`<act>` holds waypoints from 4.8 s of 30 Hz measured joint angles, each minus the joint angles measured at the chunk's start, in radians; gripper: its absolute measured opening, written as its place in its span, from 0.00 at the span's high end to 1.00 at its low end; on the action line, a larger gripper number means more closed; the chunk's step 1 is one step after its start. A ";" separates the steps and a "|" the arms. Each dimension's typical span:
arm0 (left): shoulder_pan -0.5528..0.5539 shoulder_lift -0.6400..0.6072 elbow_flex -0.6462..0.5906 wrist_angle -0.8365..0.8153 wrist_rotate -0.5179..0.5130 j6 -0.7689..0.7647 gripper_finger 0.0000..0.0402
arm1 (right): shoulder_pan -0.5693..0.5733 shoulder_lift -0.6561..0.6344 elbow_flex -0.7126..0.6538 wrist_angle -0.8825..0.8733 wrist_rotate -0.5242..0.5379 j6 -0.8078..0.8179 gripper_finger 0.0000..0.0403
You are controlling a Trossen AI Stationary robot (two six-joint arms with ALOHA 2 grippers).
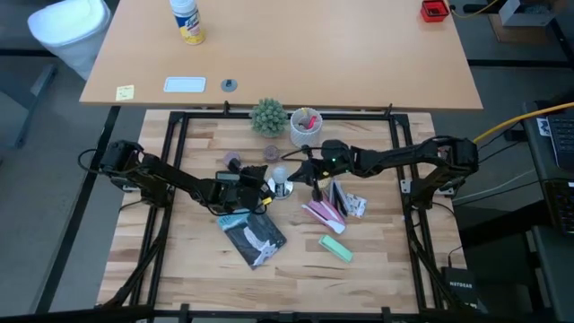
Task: Screw lightbulb
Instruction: Insert the lightbulb into the lamp
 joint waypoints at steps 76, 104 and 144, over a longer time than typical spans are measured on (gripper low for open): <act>-0.104 0.005 0.000 0.045 0.130 -0.043 1.00 | -0.005 0.012 0.010 0.100 0.278 -0.041 0.95; -0.019 0.054 0.000 -0.059 0.027 -0.187 1.00 | 0.059 0.105 0.009 0.060 0.112 0.077 0.95; -0.101 -0.065 0.000 -0.051 0.209 -0.044 1.00 | -0.072 0.075 0.009 0.068 0.132 0.005 0.95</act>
